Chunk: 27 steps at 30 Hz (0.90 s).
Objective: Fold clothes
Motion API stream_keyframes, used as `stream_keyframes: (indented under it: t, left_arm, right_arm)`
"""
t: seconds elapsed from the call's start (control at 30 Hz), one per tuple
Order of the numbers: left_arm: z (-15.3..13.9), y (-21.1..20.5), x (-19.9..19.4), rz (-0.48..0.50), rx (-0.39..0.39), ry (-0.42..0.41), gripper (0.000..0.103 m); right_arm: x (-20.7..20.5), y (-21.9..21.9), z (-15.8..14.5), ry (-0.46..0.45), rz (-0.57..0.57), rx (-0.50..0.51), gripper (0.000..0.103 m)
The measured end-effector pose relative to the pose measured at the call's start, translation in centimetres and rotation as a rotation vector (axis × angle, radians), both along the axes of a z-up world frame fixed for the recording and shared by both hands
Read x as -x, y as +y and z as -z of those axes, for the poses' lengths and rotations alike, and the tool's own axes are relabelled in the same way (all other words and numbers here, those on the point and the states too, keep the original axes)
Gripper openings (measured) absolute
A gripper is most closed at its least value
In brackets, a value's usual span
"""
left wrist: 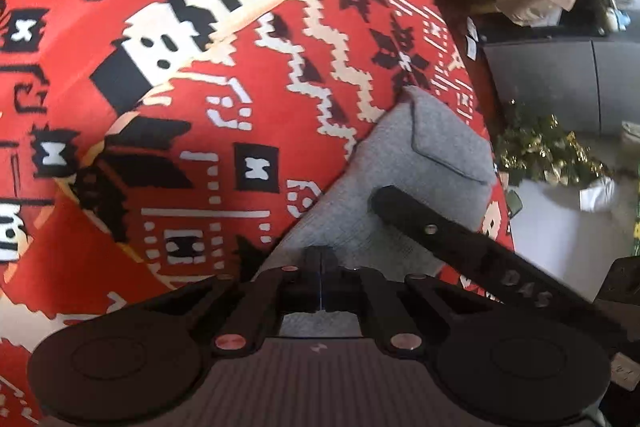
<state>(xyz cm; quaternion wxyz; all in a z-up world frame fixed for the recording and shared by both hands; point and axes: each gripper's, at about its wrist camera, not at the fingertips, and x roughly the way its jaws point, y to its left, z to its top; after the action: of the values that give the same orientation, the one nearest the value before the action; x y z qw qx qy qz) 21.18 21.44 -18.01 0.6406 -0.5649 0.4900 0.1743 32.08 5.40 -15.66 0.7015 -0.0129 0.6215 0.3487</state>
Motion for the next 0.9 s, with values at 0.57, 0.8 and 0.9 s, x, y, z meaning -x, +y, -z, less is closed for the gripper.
stream_keyframes:
  t: [0.57,0.8,0.9]
  left_arm:
    - [-0.7,0.1,-0.2,0.11,-0.044,0.006,0.003]
    - [-2.8,-0.1,-0.5,0.24,-0.127,0.0,0.011]
    - [-4.5,0.3,-1.0,0.296,-0.206,-0.027,0.026]
  right_arm:
    - [-0.2,3.2,1.1,-0.024,-0.027,0.027,0.0]
    - [-0.4,-0.5,-2.0,-0.06,0.15,-0.039,0.011]
    - [0.2,-4.4,-3.5,-0.078,0.291,-0.037,0.018]
